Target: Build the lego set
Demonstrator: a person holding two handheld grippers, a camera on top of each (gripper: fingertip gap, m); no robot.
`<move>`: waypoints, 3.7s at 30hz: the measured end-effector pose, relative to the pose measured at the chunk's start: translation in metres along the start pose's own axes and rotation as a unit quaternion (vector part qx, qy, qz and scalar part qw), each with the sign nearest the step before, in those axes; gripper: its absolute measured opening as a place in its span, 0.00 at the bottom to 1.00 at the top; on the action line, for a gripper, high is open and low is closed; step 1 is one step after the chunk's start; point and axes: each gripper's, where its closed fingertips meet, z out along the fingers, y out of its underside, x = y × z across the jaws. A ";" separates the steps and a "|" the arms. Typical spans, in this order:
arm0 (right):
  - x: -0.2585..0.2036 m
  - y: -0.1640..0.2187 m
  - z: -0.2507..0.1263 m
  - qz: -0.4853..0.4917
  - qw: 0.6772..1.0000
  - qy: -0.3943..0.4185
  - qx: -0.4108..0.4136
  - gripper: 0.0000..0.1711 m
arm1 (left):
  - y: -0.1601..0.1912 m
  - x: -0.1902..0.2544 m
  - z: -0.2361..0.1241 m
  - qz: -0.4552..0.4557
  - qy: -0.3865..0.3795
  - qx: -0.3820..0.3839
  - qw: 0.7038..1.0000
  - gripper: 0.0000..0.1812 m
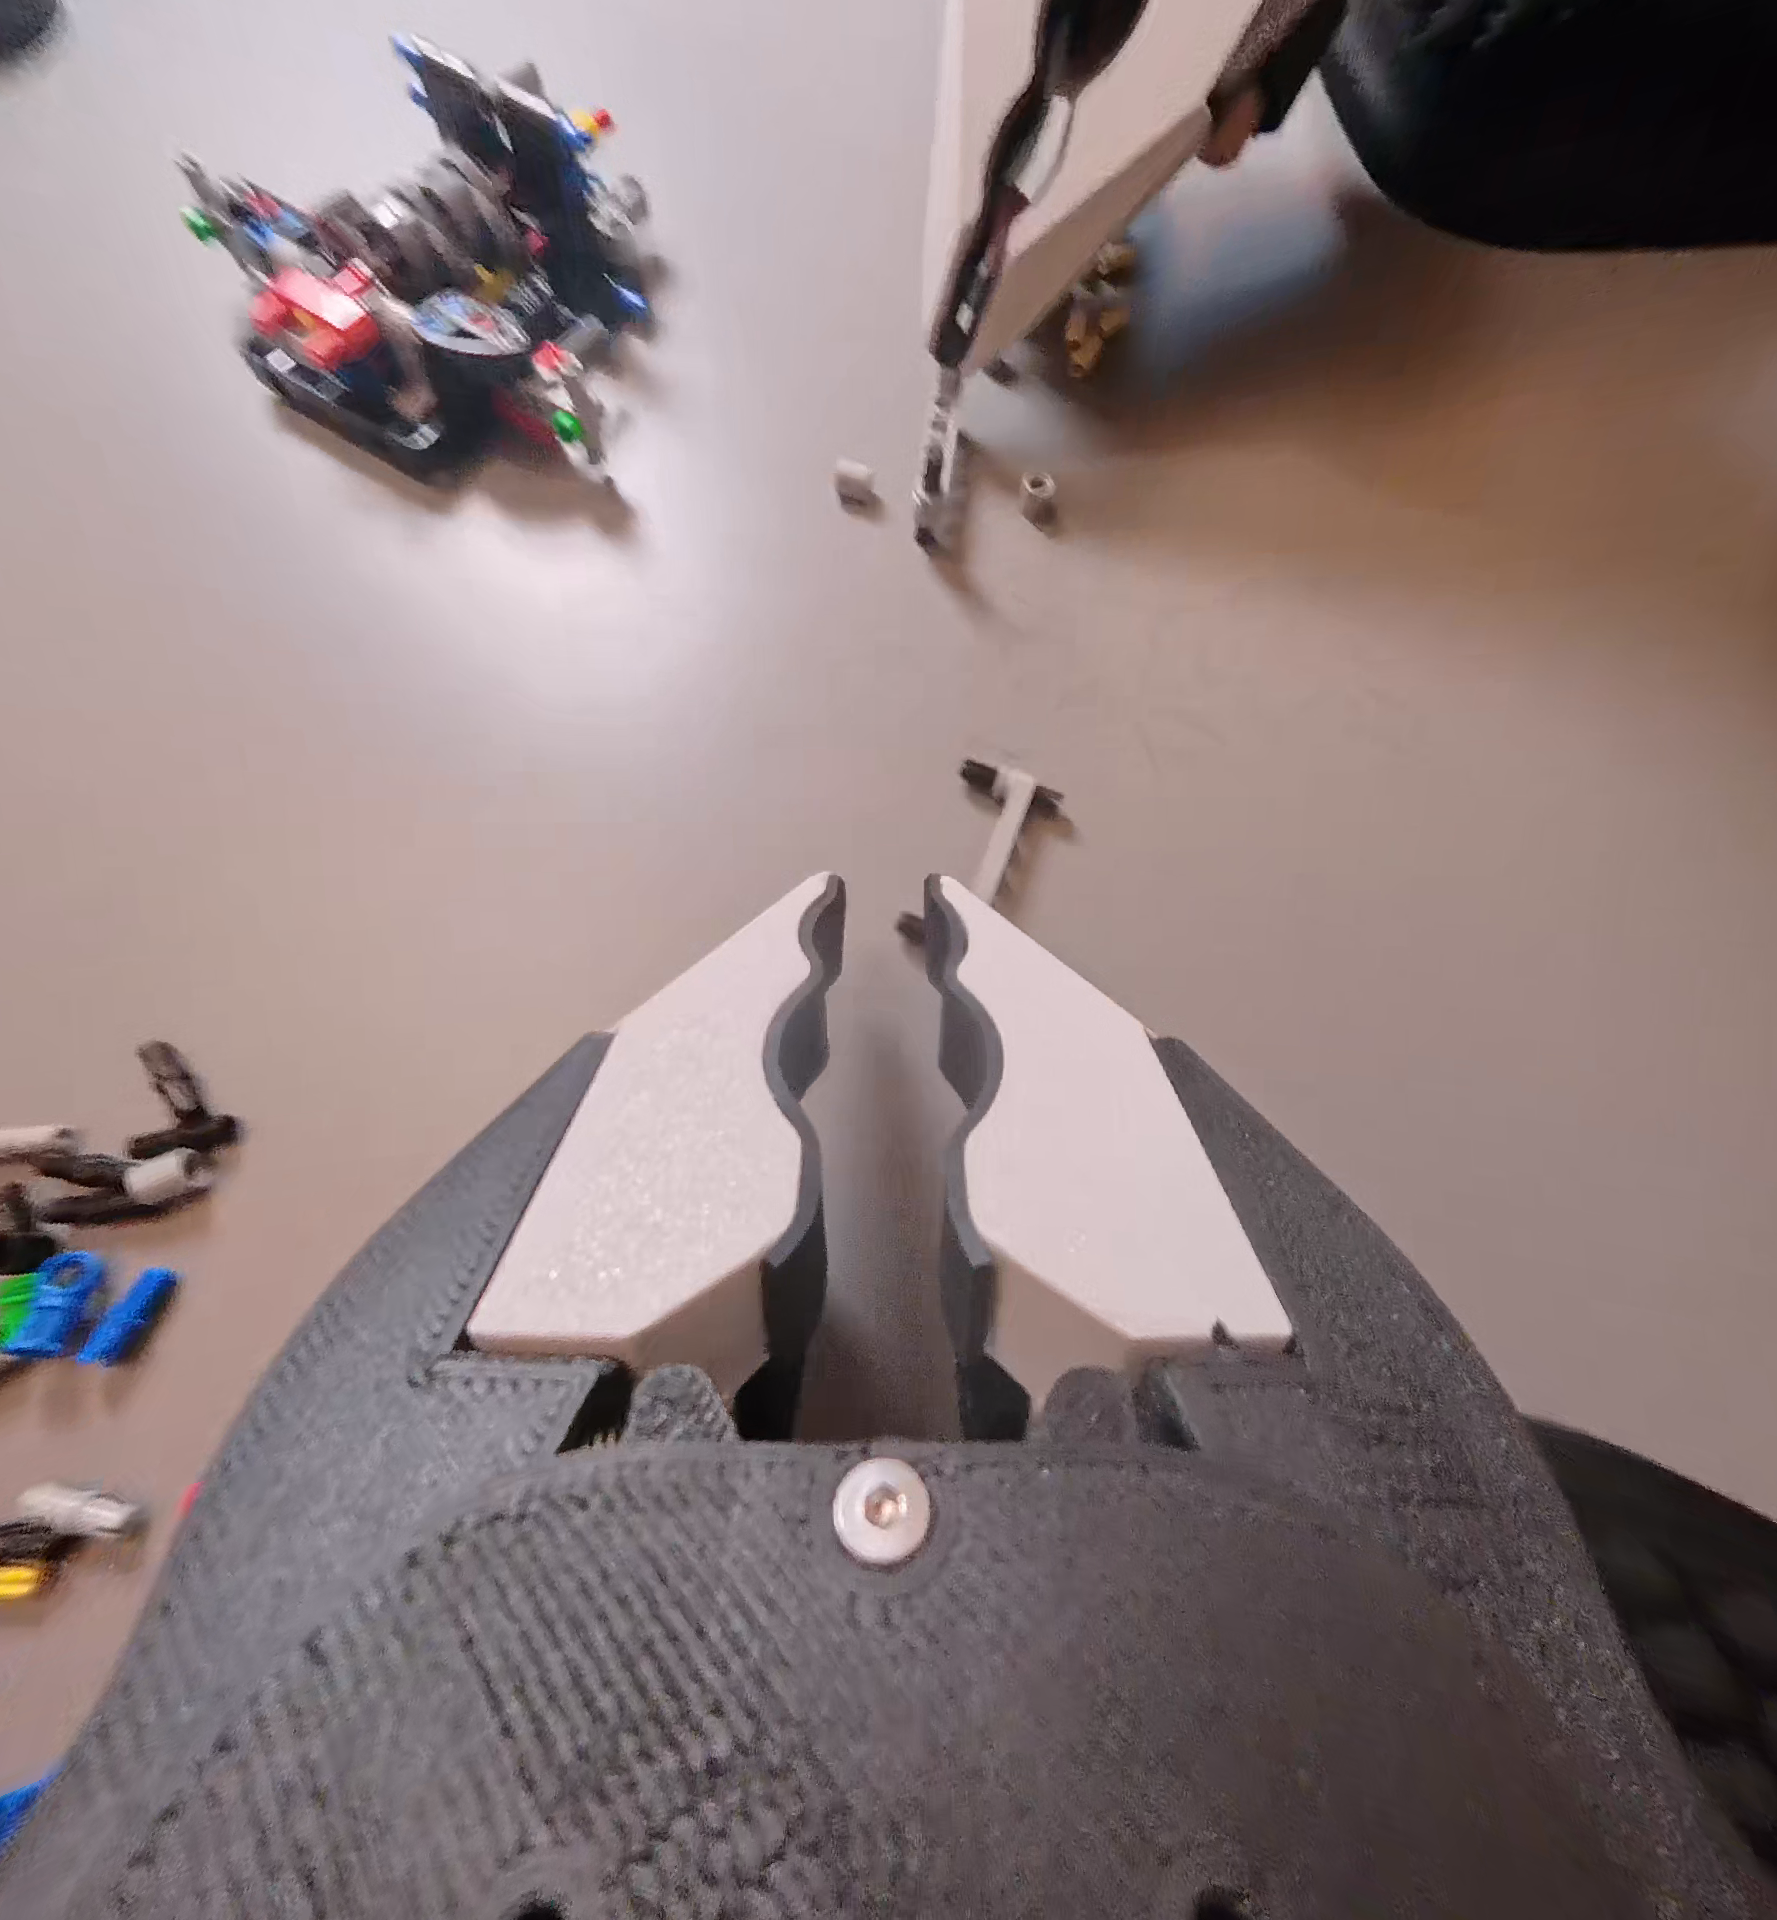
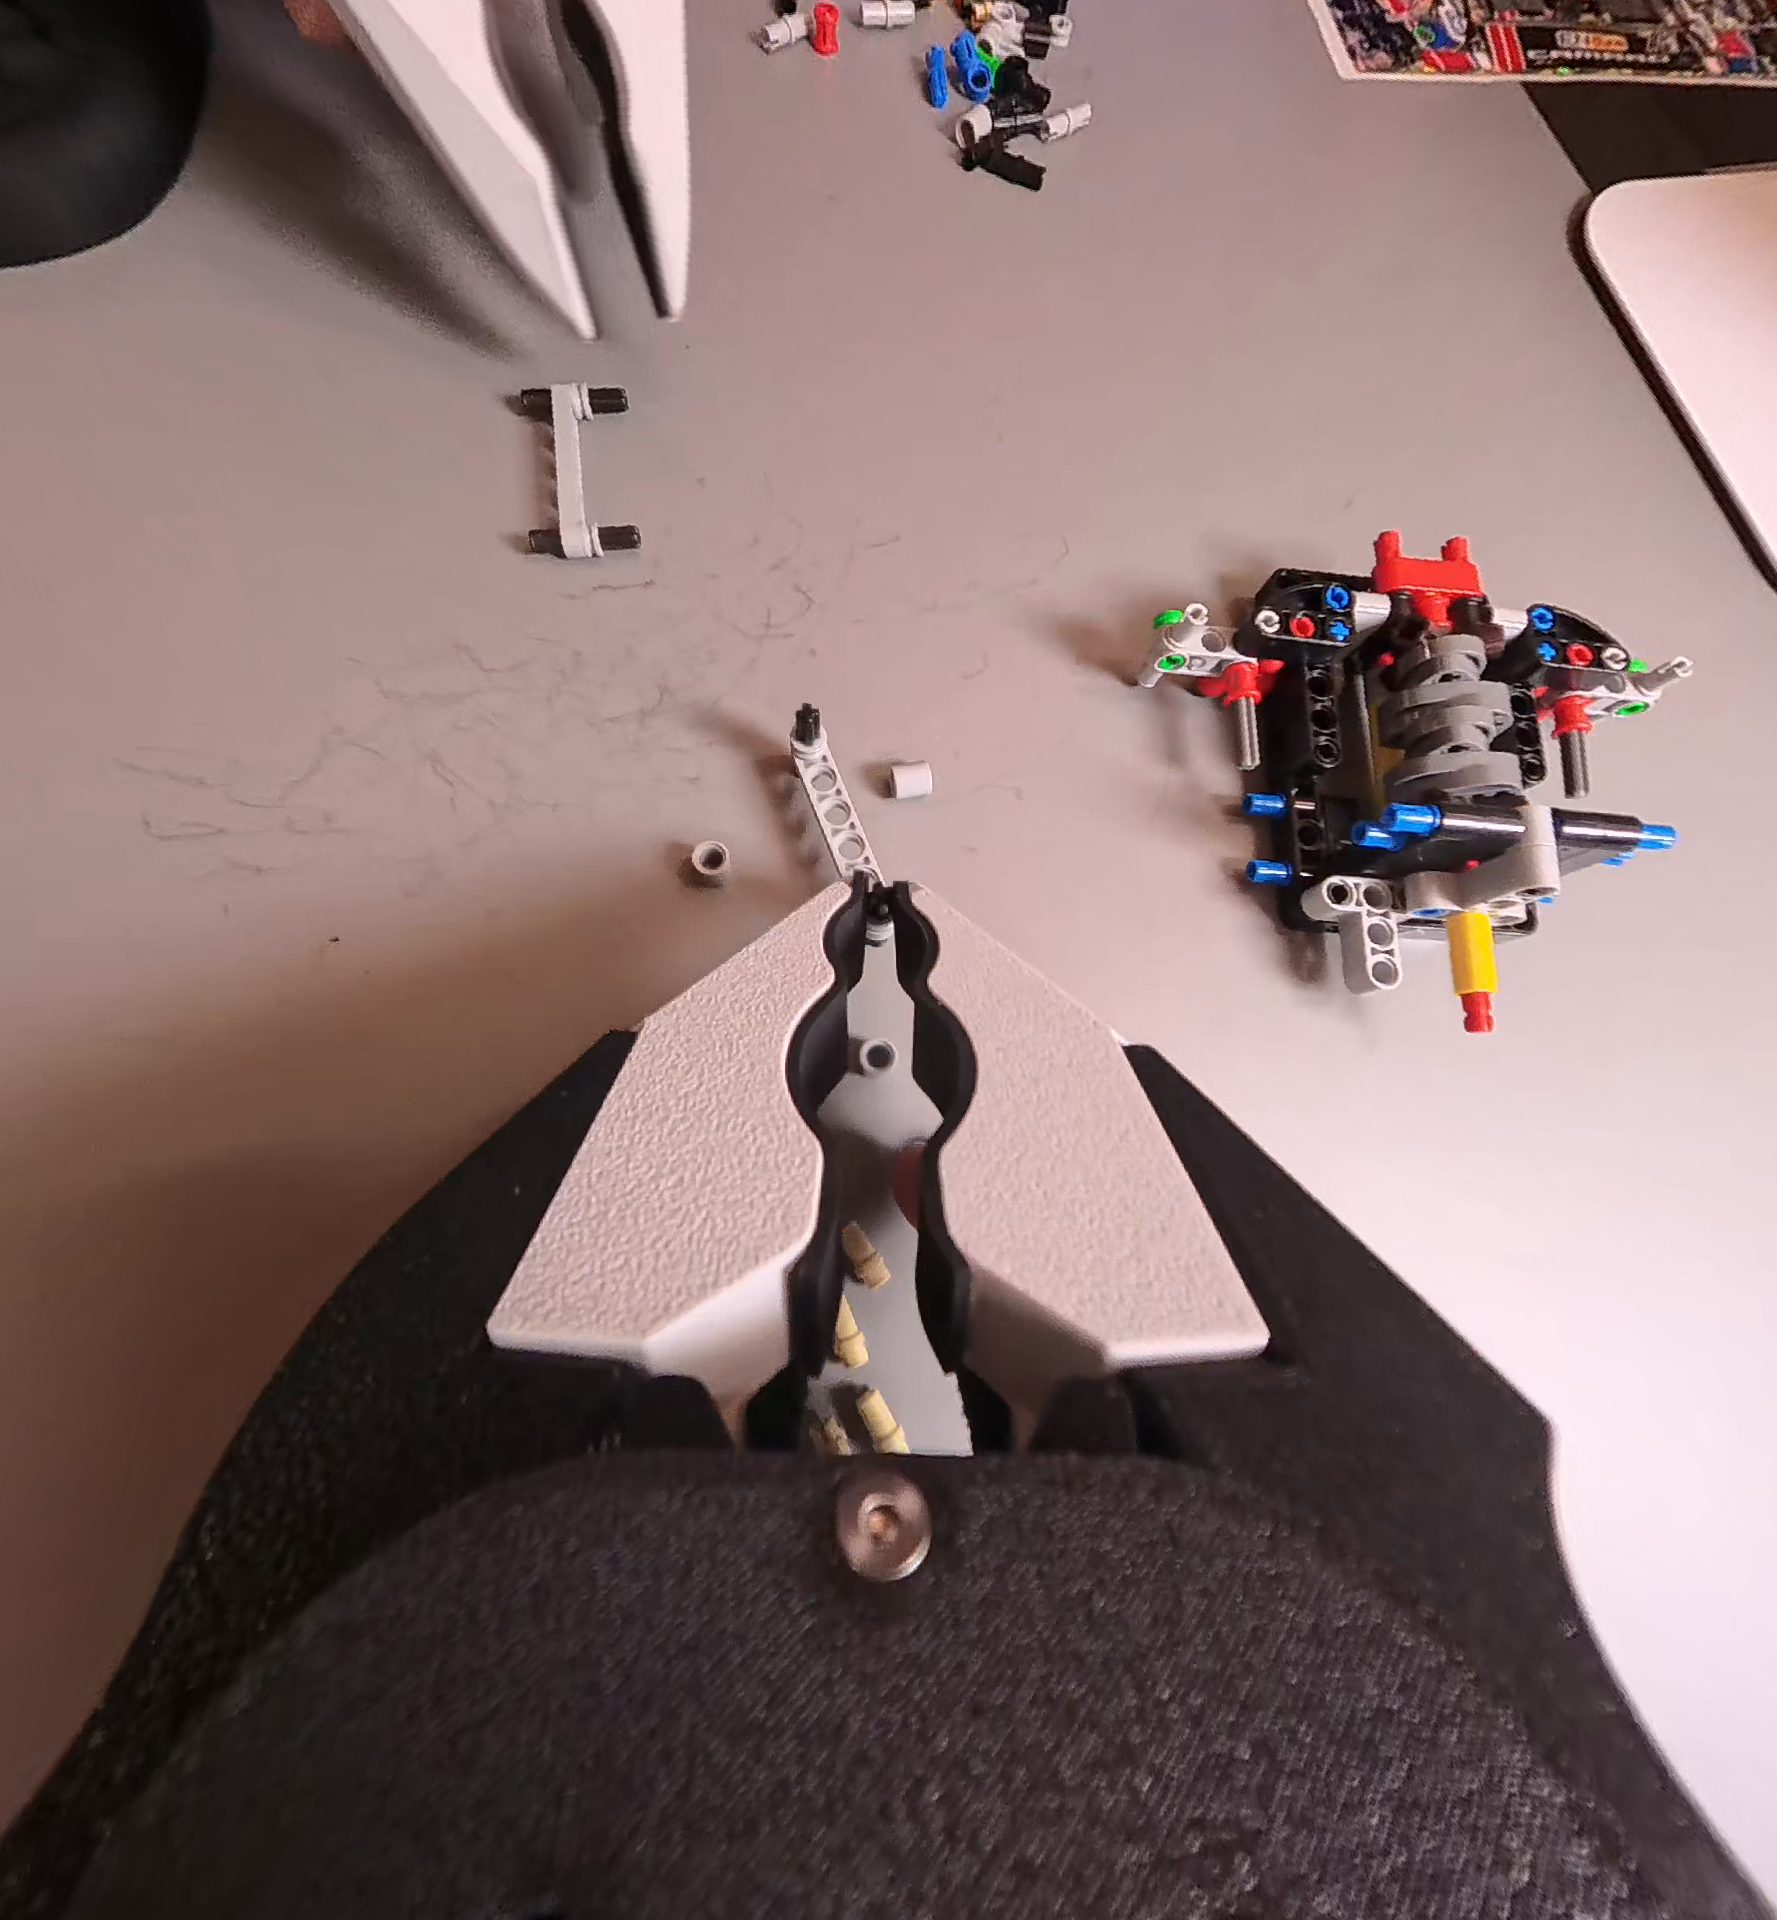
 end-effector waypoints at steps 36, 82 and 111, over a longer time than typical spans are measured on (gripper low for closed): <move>-0.090 -0.021 0.028 -0.008 0.996 -0.065 -0.063 0.18 | -0.009 0.053 0.033 0.068 0.049 -0.027 0.996 0.00; -0.072 -0.009 -0.002 -0.090 0.994 -0.035 -0.049 0.17 | -0.030 0.019 0.033 -0.087 0.023 0.058 0.994 0.10; -0.068 -0.037 0.016 -0.617 0.772 -0.010 -0.152 0.00 | -0.038 0.045 0.030 -0.124 0.123 0.080 0.981 0.09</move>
